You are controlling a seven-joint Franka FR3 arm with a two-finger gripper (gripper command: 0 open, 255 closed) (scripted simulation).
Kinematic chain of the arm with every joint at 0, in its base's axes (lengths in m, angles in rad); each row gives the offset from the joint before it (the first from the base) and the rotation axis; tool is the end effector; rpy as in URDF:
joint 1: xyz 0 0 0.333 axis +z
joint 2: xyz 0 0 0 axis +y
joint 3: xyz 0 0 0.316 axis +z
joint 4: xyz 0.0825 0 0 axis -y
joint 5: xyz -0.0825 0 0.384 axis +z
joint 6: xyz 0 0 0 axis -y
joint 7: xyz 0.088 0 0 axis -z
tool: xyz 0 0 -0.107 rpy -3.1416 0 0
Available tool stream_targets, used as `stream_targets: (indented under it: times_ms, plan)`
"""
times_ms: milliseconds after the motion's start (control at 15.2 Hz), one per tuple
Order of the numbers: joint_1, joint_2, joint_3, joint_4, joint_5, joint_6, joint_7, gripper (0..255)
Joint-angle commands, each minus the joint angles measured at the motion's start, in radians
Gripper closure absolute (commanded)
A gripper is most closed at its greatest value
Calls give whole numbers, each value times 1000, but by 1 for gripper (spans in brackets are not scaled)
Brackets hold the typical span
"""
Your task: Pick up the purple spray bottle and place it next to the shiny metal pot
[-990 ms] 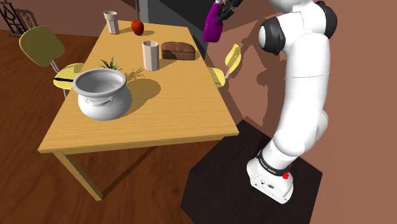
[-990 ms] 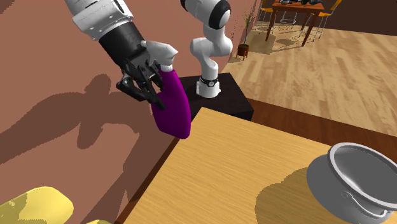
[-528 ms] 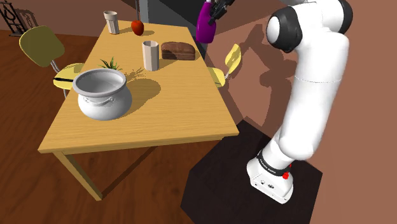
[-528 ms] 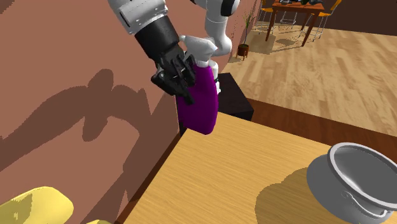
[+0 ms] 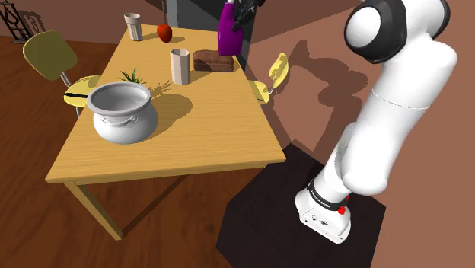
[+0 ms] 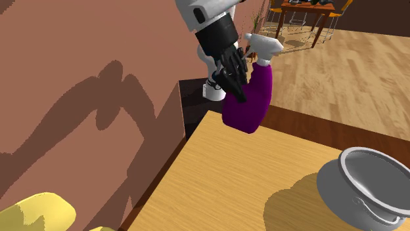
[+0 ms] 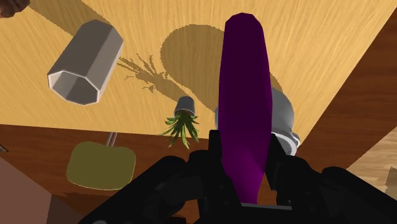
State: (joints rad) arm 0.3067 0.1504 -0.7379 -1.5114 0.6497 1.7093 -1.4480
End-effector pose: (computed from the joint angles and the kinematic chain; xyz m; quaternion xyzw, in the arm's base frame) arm 0.5844 -0.1711 0.6130 -0.8525 -0.4458 -0.2422 0.1256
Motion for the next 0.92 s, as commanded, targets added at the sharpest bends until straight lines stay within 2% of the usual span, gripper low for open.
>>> stream_targets:
  times_ms: [0, 396, 858]
  plan:
    - [47, -40, 19, -48, -32, 51, 45, 255]
    - [154, -122, 91, -142, -107, 172, 186, 255]
    - [247, -152, 180, -188, -160, 280, 345, 255]
